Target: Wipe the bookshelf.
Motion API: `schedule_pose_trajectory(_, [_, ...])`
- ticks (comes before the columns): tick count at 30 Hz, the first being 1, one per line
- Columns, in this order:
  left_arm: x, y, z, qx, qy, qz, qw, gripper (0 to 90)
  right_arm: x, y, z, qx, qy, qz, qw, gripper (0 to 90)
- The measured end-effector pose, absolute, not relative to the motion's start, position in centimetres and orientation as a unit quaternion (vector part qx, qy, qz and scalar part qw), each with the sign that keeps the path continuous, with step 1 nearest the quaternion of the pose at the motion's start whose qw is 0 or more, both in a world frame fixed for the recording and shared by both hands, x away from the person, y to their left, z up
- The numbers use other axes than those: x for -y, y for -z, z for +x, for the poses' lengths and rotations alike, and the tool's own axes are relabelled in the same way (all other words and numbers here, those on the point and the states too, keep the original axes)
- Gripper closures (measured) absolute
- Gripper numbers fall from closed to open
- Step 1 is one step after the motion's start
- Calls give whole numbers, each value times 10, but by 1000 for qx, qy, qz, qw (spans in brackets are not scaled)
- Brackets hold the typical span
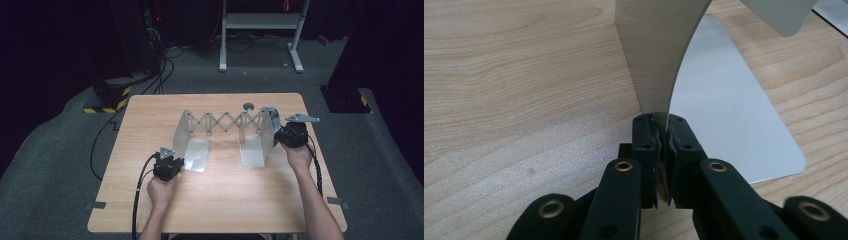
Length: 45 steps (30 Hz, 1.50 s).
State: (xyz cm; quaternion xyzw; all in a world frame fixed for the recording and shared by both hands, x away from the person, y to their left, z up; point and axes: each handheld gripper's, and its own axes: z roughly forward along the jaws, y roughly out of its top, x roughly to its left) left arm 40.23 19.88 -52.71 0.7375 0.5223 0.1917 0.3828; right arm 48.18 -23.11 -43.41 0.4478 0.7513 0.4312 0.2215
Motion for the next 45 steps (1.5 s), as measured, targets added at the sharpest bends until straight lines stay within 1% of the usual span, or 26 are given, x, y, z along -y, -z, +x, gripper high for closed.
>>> schedule_pose_trajectory(9, [-199,527,402,-523,-191,737,383,840,230,416,487,-741,-446,442,238,774])
schedule_pose_trajectory(12, [-199,527,402,-523,-192,737,383,840,231,415,489,-740,-447,445,234,774])
schedule_pose_trajectory(23, [-198,527,402,-521,-194,738,381,840,229,410,499,-735,-447,448,243,772])
schedule_pose_trajectory(29, [-198,527,402,-522,-194,738,381,839,226,407,511,-739,-439,451,242,773])
schedule_pose_trajectory(38, [-198,527,402,-521,-193,739,381,839,225,419,525,-746,-421,466,221,774])
schedule_pose_trajectory(45, [-199,527,402,-521,-193,739,381,837,225,442,529,-759,-401,475,195,773])
